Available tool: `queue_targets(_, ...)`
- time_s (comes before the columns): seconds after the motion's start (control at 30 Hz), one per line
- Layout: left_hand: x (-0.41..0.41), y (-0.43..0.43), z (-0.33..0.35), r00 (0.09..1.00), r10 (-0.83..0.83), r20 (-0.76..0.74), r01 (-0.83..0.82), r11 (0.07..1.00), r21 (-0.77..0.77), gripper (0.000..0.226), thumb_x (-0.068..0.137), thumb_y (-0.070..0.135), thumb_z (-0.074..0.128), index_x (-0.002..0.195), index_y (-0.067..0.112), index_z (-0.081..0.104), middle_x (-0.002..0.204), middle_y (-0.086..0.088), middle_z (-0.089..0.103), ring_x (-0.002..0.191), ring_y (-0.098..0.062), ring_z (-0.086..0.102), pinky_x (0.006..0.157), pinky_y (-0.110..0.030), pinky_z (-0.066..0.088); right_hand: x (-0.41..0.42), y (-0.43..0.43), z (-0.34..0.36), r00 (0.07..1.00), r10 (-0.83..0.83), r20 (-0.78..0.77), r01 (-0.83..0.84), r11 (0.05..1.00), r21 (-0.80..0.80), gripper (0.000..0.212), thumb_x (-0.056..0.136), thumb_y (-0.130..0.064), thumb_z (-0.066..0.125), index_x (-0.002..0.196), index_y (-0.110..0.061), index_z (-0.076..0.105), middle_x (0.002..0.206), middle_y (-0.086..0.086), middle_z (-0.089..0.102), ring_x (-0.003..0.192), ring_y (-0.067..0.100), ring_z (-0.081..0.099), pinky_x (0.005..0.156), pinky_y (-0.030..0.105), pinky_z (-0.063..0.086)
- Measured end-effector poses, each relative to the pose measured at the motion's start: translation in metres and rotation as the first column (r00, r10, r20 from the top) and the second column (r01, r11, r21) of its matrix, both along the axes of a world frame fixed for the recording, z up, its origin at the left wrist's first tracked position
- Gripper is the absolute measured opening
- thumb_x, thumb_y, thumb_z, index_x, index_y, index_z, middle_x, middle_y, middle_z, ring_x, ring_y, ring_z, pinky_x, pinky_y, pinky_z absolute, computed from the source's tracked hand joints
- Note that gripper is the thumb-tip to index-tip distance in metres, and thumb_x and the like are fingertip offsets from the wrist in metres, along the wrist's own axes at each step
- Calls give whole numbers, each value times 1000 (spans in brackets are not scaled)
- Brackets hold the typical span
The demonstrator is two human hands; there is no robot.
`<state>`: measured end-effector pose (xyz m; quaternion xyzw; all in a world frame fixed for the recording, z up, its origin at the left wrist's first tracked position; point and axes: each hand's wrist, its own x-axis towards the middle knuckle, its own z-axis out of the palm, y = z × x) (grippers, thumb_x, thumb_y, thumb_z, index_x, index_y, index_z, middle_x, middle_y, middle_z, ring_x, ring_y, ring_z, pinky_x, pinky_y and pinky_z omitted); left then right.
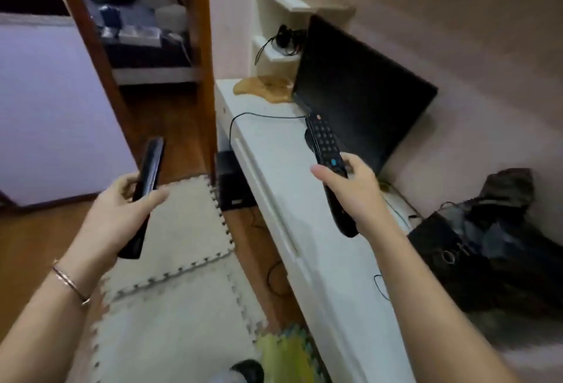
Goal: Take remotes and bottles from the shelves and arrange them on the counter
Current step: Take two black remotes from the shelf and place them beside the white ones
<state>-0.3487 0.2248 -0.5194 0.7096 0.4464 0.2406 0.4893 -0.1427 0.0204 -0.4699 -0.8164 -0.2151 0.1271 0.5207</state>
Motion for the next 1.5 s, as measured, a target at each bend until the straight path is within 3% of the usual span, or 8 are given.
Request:
queue_targets(0.17, -135, -74, -73, 933, 292, -209, -318, 943, -102, 43, 84, 28, 64, 123, 15, 51, 96, -3, 59, 73, -20, 54, 61, -31, 40, -79, -24, -120, 949, 171, -266, -231, 950, -212, 30, 78, -31, 70, 102, -21, 57, 89, -8, 61, 82, 14, 59, 61, 21, 44)
queue_targets(0.27, -204, -118, -105, 848, 392, -358, -467, 871, -153, 47, 85, 28, 63, 127, 12, 48, 105, -8, 58, 80, -26, 56, 60, -32, 40, -126, -36, -163, 897, 234, -376, -354, 889, -291, 28, 79, -29, 71, 101, -22, 55, 98, 1, 64, 87, 19, 60, 63, 26, 45)
queue_targets(0.4, -272, -173, -136, 745, 473, -470, -622, 747, -235, 51, 85, 27, 64, 129, 9, 46, 110, -8, 57, 88, -27, 56, 71, -34, 41, -175, -51, -204, 836, 311, -452, -508, 749, -425, 30, 78, -32, 71, 100, -26, 52, 97, -1, 62, 92, 21, 61, 81, 35, 49)
queue_targets(0.6, -337, -212, -154, 626, 572, -530, -764, 586, -271, 54, 85, 27, 64, 131, 7, 44, 127, -13, 57, 93, -22, 52, 75, -31, 38, -227, -34, -225, 778, 409, -477, -626, 577, -525, 35, 79, -28, 71, 109, -14, 58, 84, -1, 63, 82, 24, 61, 69, 32, 44)
queue_targets(0.83, -421, -171, -179, 532, 685, -499, -845, 466, -261, 51, 85, 26, 64, 129, 8, 46, 117, -7, 57, 93, -19, 50, 78, -29, 36, -315, 85, -241, 675, 587, -446, -727, 426, -539, 47, 80, -31, 68, 120, -10, 53, 97, 5, 59, 83, 24, 57, 58, 29, 39)
queue_targets(1.13, -617, -92, -199, 360, 752, -553, -930, 242, -275, 50, 83, 27, 66, 125, 6, 49, 104, -7, 59, 87, -25, 55, 73, -33, 40, -504, 247, -250, 572, 685, -452, -794, 322, -516, 46, 81, -33, 67, 119, -10, 55, 96, 7, 60, 84, 26, 58, 60, 29, 40)
queue_targets(1.23, -659, -55, -202, 318, 766, -559, -942, 190, -276, 50, 82, 28, 67, 124, 8, 50, 112, -9, 61, 90, -23, 53, 76, -33, 39, -549, 289, -245, 518, 740, -430, -816, 276, -507, 42, 81, -32, 66, 116, -11, 56, 94, 6, 61, 85, 26, 59, 64, 31, 42)
queue_targets(1.5, -690, 52, -224, 338, 788, -514, -927, 184, -326, 49, 84, 30, 64, 126, 9, 48, 90, 0, 56, 69, -12, 50, 55, -26, 36, -592, 393, -261, 502, 759, -415, -788, 203, -582, 23, 81, -28, 67, 96, -13, 57, 87, 10, 61, 78, 27, 56, 65, 31, 39)
